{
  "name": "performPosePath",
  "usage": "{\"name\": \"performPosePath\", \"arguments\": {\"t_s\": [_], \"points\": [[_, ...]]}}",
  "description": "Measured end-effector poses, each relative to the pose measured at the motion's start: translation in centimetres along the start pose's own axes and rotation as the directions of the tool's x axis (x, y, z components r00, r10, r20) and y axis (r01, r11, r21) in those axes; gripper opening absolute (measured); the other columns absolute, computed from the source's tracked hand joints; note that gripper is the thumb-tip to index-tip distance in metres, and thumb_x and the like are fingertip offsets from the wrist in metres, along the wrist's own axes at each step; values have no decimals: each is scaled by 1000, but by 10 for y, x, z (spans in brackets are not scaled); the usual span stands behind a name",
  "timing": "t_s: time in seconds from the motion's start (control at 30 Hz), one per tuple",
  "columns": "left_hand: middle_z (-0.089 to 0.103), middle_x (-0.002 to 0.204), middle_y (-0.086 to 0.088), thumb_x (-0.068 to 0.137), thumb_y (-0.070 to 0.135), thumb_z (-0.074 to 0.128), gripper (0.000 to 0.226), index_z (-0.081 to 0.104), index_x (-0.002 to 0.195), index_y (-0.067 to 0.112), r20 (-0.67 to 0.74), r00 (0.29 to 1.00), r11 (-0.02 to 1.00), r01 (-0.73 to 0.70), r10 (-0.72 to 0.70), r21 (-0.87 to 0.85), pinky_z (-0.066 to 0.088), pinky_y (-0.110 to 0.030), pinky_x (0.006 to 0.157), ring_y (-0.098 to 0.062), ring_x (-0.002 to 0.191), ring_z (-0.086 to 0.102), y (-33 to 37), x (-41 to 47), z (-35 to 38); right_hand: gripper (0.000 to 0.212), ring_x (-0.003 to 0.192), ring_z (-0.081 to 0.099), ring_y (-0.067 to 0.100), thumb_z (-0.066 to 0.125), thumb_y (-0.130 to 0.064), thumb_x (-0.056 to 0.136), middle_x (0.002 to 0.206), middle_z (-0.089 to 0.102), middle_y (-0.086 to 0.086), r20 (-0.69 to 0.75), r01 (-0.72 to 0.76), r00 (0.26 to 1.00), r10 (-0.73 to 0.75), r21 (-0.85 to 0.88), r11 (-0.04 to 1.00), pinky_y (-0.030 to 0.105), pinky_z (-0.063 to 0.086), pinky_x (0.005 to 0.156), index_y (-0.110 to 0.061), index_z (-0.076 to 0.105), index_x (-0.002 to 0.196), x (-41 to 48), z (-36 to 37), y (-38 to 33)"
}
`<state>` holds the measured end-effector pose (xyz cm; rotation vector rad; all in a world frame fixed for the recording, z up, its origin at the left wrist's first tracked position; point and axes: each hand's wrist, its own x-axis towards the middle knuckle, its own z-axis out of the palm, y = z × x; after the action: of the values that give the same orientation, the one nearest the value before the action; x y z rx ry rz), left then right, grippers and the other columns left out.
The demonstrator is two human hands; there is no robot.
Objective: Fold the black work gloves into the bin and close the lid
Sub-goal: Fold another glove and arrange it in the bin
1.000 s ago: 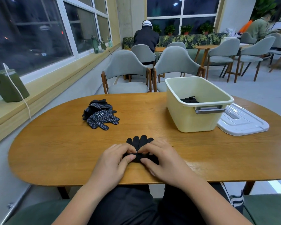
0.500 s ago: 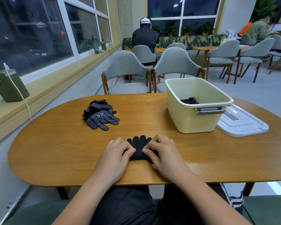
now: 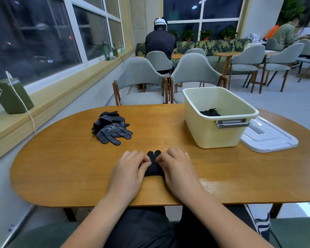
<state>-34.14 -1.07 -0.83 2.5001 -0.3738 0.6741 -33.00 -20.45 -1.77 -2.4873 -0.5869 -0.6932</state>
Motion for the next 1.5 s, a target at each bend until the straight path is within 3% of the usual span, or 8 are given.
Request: {"name": "performPosePath", "arguments": {"t_s": [0.17, 0.3, 0.47, 0.73, 0.87, 1.0, 1.3, 1.5], "points": [[58, 85, 20, 98, 28, 75, 10, 67, 92, 30, -48, 997, 994, -61, 65, 89, 48, -34, 74, -8, 82, 49, -1, -10, -4, 21, 85, 50, 21, 73, -2, 88, 100, 56, -3, -56, 139, 988, -144, -83, 987, 36, 43, 68, -19, 69, 99, -7, -3, -4], [62, 90, 20, 99, 33, 72, 4, 72, 97, 30, -48, 991, 986, -120, 126, 111, 49, -33, 76, -8, 88, 53, 0, -22, -7, 19, 87, 56, 24, 61, -9, 93, 99, 62, -3, -47, 222, 973, -227, -96, 970, 36, 45, 75, -19, 72, 105, -21, -4, -5], [63, 103, 24, 89, 43, 82, 27, 75, 113, 32, 31, 993, 989, -117, 114, 96, 51, -32, 82, -4, 101, 55, -8, -26, -9, 21, 96, 62, 24, 75, -21, 95, 105, 66, -6, -7, 202, 979, -203, -64, 977, 43, 53, 82, -22, 72, 116, -23, -9, -1], [65, 106, 27, 95, 42, 79, 21, 73, 113, 35, 72, 989, 992, -129, 128, 8, 49, -27, 86, 7, 98, 46, -11, -27, -15, 23, 98, 64, 22, 73, -24, 93, 107, 68, -8, 92, 256, 963, -254, -16, 966, 41, 54, 80, -26, 71, 115, -16, -21, 11], [63, 104, 31, 98, 42, 75, 17, 68, 114, 41, 78, 992, 995, -92, 95, -49, 48, -26, 86, 5, 103, 52, -10, -25, -17, 21, 101, 60, 19, 72, -29, 97, 107, 65, -13, 149, 190, 970, -194, 43, 981, 40, 52, 85, -33, 62, 114, -15, -27, 10], [64, 99, 30, 101, 45, 68, 11, 71, 110, 40, 64, 995, 996, -73, 76, -45, 51, -30, 86, 1, 102, 53, -9, -17, -14, 5, 97, 62, 15, 66, -31, 101, 101, 68, -14, 160, 143, 975, -155, 89, 986, 38, 51, 88, -33, 67, 106, -6, -29, 14], [62, 95, 24, 104, 41, 63, 13, 73, 97, 35, 94, 995, 999, 18, -15, -35, 47, -29, 84, -5, 97, 49, -15, 3, -3, 10, 101, 63, 12, 61, -34, 108, 104, 74, -14, 230, -2, 973, -28, 130, 992, 39, 53, 89, -30, 70, 107, 15, -26, 17], [56, 90, 22, 107, 42, 59, 18, 68, 92, 36, 142, 988, 998, 61, -60, -7, 45, -30, 83, -4, 95, 46, -19, 16, 2, 10, 105, 54, 13, 64, -33, 107, 106, 60, -9, 217, -27, 976, 11, 74, 997, 35, 49, 90, -26, 72, 108, 27, -21, 20]]}}
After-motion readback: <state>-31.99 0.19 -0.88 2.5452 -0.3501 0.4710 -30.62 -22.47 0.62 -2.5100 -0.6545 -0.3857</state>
